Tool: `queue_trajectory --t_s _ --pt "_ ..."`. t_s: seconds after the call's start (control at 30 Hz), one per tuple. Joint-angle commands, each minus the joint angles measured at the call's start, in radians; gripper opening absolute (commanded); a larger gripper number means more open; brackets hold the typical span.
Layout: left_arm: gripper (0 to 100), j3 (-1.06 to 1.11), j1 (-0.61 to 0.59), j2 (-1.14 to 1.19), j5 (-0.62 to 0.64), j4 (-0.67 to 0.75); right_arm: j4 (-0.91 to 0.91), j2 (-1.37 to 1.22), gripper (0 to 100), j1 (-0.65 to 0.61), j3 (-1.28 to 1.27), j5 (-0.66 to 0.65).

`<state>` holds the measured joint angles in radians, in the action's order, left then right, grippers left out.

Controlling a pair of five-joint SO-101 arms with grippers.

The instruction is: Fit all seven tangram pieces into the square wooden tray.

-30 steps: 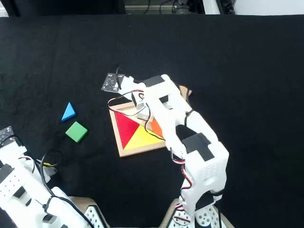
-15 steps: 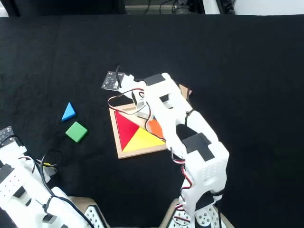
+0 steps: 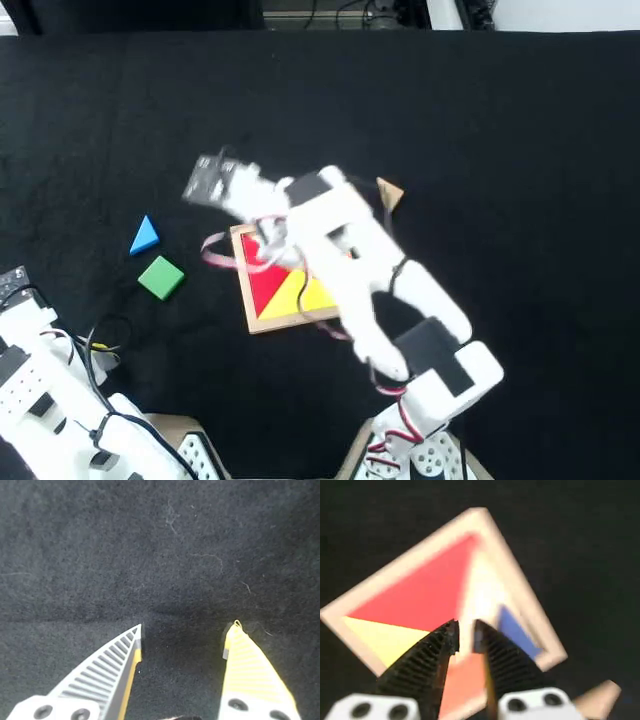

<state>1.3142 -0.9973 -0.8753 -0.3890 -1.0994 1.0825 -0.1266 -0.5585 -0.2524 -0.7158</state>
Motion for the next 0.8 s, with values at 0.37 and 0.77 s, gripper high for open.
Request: queue_trajectory --t_s 0.37,0.77 --pt "27 -0.004 0.013 -0.009 -0.005 0.017 -0.133 -0.016 1.1 0.071 -0.048 0.000" --pt "27 -0.004 0.013 -0.009 -0.005 0.017 -0.149 -0.228 1.1 0.100 0.077 0.000"
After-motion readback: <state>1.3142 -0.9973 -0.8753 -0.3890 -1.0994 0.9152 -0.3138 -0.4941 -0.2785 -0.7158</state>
